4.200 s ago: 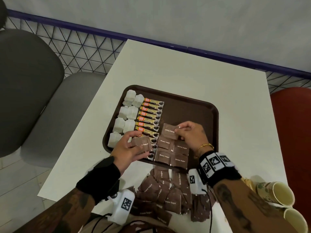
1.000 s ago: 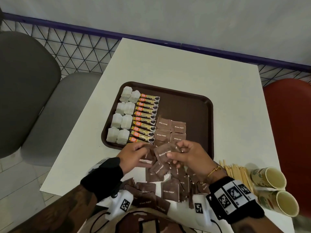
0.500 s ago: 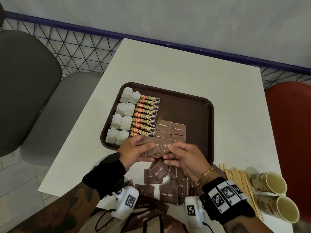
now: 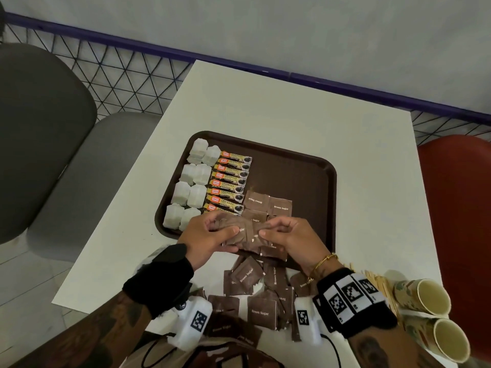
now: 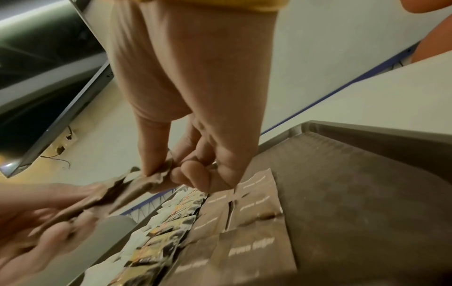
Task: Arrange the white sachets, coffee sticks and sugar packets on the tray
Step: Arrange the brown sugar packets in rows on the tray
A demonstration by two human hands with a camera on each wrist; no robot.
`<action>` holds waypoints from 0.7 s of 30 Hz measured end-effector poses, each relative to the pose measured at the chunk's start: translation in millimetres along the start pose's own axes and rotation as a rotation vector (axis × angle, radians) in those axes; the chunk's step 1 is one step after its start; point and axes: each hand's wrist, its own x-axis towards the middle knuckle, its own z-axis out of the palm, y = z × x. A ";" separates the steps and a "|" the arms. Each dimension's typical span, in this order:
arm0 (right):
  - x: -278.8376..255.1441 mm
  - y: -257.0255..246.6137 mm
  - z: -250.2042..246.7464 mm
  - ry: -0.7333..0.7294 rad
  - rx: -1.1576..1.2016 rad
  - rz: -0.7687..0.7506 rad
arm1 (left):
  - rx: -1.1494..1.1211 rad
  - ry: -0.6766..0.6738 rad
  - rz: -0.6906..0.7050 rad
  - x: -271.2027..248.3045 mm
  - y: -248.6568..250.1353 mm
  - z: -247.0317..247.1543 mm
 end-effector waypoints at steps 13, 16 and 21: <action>122.6 -29.9 -22.3 0.331 -0.258 -0.047 | -0.304 0.188 -0.019 4.2 1.8 -31.2; 135.5 -25.6 -14.4 0.360 -0.331 -0.047 | -0.345 0.182 -0.034 6.0 3.1 -31.1; 144.8 -12.8 -11.4 0.403 -0.474 -0.044 | -0.411 0.125 -0.041 9.6 7.3 -28.6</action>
